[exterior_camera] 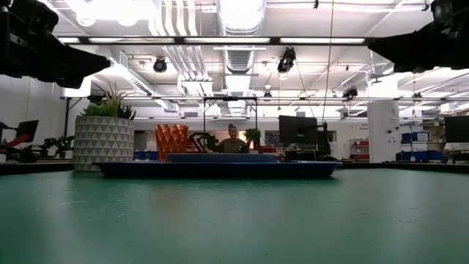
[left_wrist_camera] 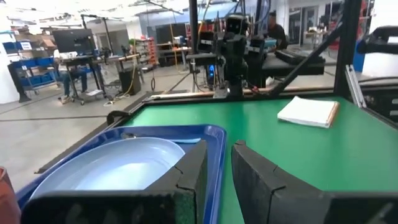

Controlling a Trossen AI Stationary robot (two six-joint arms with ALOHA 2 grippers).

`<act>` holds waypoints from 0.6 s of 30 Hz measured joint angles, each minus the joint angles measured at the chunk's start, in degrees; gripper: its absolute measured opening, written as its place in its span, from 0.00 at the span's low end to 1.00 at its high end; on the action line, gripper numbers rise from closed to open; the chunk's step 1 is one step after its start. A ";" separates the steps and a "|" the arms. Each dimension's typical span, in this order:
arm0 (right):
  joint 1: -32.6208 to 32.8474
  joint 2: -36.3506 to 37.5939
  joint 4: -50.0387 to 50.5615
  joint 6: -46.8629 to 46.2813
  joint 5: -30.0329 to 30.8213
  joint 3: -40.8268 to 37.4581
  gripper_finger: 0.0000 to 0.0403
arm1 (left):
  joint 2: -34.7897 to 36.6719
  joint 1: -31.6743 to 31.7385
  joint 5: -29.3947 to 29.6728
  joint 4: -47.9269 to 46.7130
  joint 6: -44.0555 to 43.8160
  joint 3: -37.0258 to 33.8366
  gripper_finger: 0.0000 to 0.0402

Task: Pick and place plate/cup/fork/spoon on tray
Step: Return to Home Position

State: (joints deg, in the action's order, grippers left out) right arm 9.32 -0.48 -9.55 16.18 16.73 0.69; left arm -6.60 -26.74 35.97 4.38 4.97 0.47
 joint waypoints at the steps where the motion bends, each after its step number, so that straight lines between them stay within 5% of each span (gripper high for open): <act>1: 0.00 -0.26 0.18 1.05 -0.13 0.00 0.20 | -0.16 0.00 0.08 0.03 -0.02 0.00 0.14; 18: 0.00 -3.14 5.93 -14.69 -0.21 -0.02 0.20 | -6.57 0.02 0.33 -0.05 8.35 -0.13 0.14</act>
State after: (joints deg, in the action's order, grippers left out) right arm 9.32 -3.62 -3.62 1.49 16.52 0.67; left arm -13.17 -26.72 36.29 4.34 13.32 0.34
